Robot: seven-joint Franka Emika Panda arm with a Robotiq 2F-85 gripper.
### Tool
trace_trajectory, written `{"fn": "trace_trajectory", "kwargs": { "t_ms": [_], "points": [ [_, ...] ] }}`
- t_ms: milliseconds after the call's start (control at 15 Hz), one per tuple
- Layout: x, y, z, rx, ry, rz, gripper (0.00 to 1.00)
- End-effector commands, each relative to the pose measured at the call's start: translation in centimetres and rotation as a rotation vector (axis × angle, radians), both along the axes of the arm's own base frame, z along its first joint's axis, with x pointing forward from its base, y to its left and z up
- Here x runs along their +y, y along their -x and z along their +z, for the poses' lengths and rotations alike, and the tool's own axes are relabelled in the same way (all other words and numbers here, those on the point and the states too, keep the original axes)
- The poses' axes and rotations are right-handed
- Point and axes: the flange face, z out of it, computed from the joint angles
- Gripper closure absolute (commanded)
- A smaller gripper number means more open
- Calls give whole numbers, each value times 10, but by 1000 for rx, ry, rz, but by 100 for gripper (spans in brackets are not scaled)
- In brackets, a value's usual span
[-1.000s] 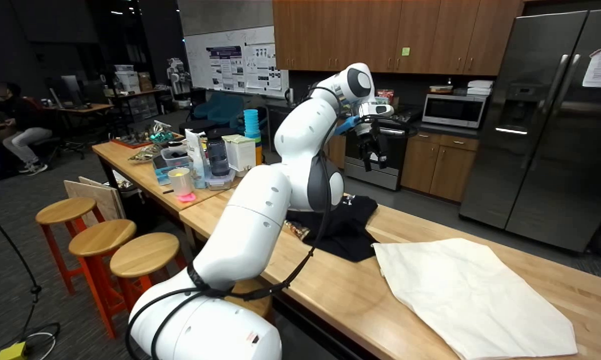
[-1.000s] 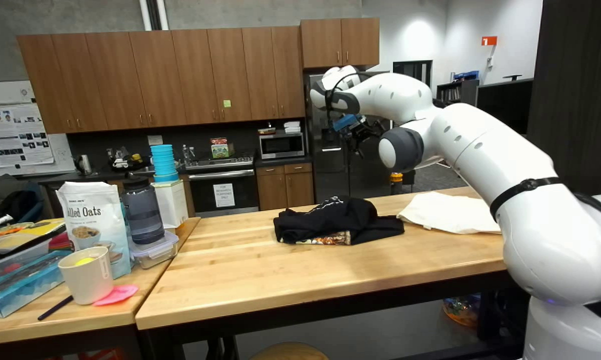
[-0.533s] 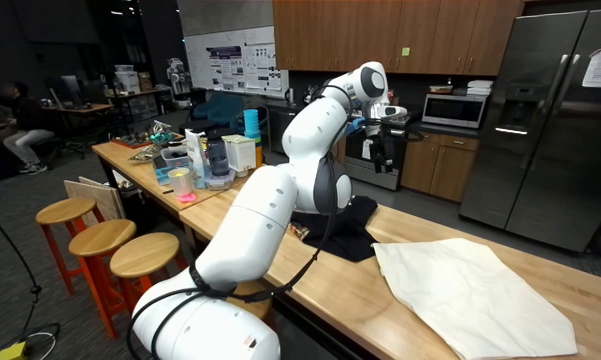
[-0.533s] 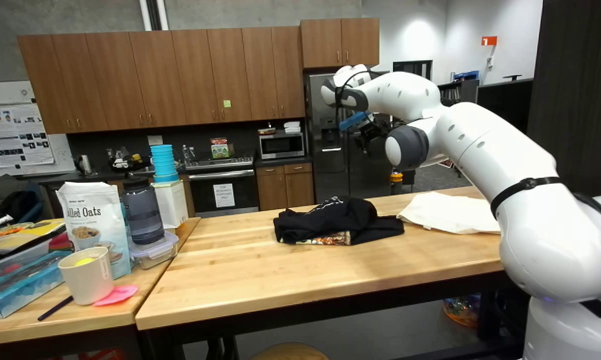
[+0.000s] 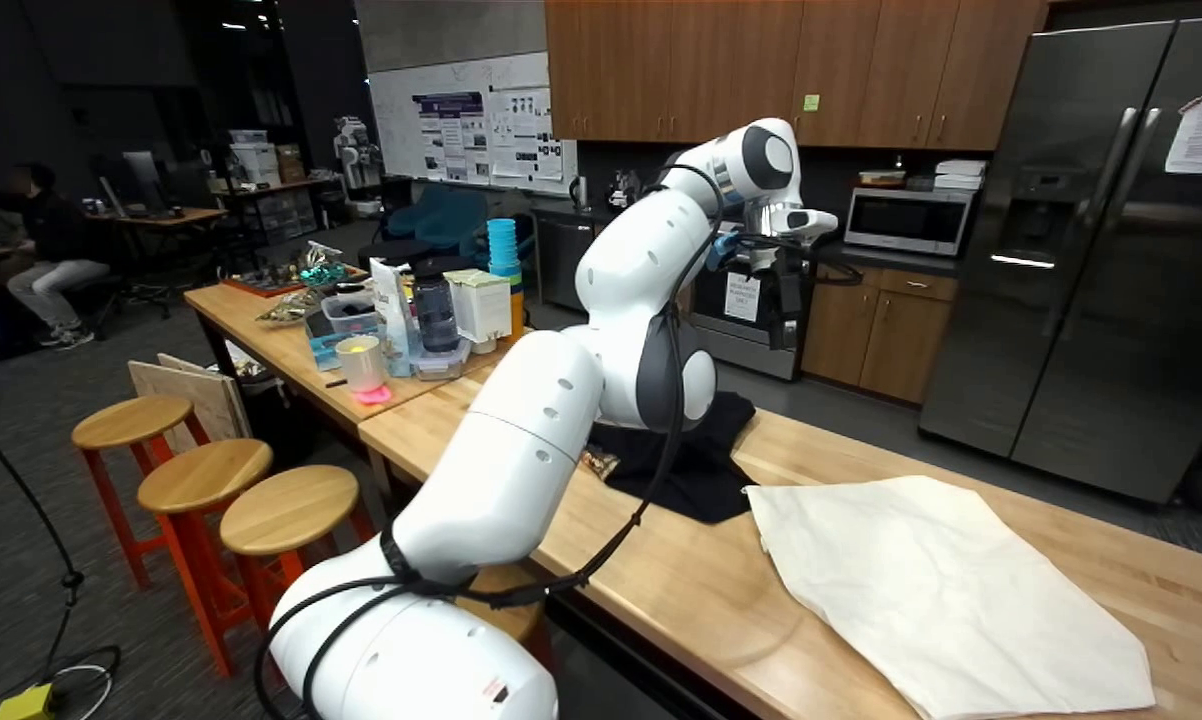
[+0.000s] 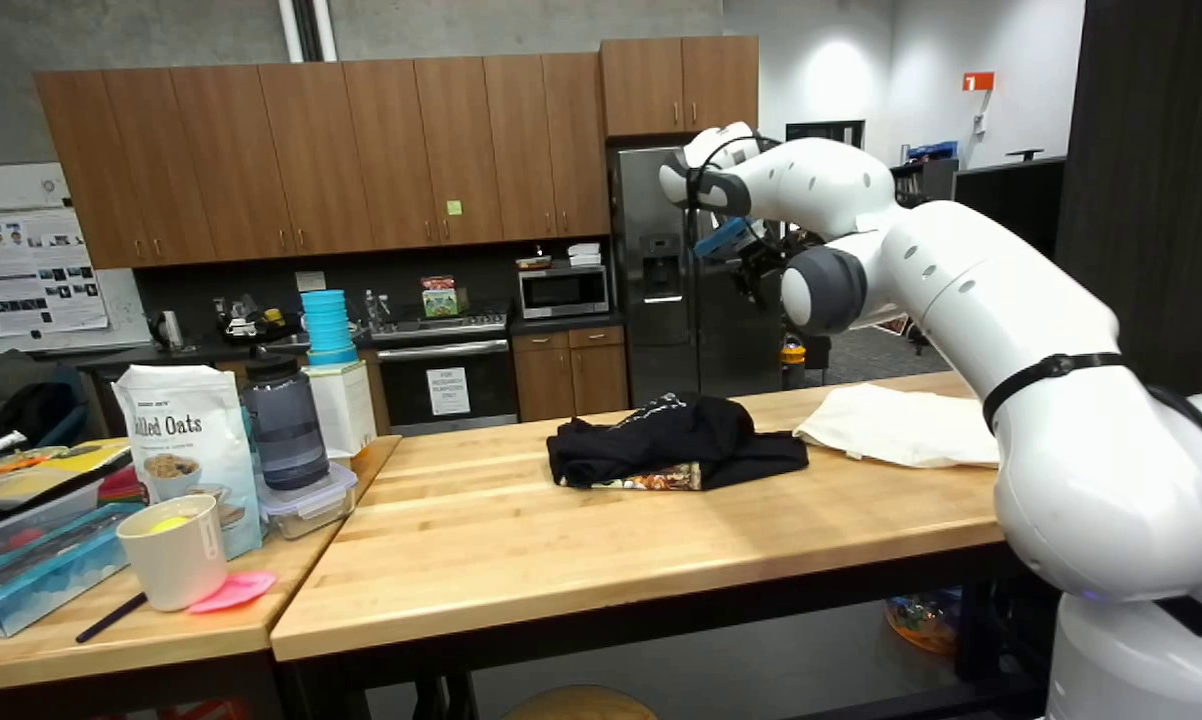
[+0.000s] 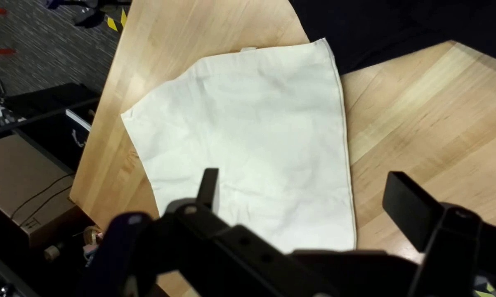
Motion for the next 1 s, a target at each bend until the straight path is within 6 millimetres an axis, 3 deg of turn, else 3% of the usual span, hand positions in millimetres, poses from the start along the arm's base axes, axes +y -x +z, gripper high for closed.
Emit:
{"fn": "trace_trajectory", "kwargs": {
  "t_ms": [0, 133, 333, 600, 933],
  "points": [
    [-11, 4, 14, -39, -60, -12, 0],
    [-6, -4, 14, -70, -90, 82, 0],
    [33, -19, 9, -97, -113, 255, 0],
    [135, -22, -1, -85, -162, 474, 0],
    [295, 6, -10, -76, -246, 750, 0]
  ]
}}
